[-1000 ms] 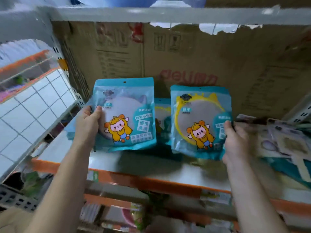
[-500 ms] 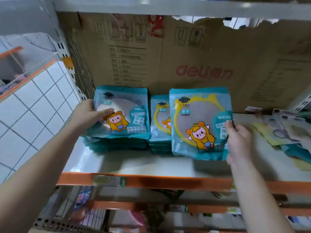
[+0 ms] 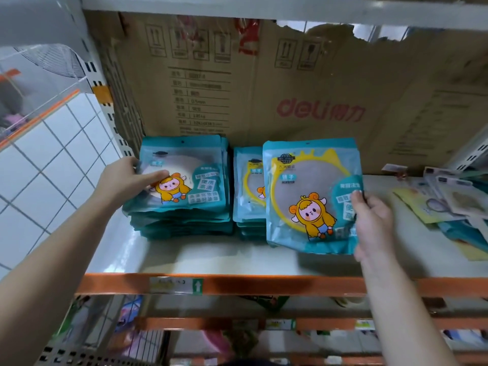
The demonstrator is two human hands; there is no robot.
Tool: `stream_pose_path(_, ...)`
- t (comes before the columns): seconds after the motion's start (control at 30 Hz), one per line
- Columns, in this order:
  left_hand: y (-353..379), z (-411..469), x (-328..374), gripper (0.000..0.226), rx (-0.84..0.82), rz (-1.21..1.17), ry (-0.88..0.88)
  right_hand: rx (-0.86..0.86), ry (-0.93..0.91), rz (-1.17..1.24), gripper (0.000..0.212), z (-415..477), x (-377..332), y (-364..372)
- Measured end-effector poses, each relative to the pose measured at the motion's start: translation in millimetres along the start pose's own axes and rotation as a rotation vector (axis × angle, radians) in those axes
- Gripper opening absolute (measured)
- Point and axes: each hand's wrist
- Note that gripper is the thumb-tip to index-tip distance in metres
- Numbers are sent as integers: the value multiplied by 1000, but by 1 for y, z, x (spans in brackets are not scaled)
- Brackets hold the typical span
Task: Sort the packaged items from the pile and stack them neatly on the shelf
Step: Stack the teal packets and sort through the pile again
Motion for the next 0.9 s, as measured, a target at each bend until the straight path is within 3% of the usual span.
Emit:
stream_pose_path(0.23, 10, 4, -5, 50, 41, 73, 91, -13, 13, -33, 15, -3, 3, 0)
stream_pose_path(0.43, 9, 12, -7, 62, 42, 216, 16, -25, 26, -29, 19, -5, 0, -3)
stream_pose_path(0.53, 17, 0, -6, 65, 174, 343, 218, -62, 33, -12, 16, -3, -8, -4)
stream_pose_path(0.73, 79, -81, 1, 32, 280, 240, 830, -291, 49, -12, 14, 17, -33, 19)
stream_pose_path(0.9, 126, -130, -18, 22, 319, 221, 914, -394, 58, -110, 15, 35, -42, 42)
Point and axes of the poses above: each hand's wrist, its own z-axis towards the middle knuckle, its own y-axis out of the palm, x = y × z, and after that the axes turned 13 degrees about -z, right-handed
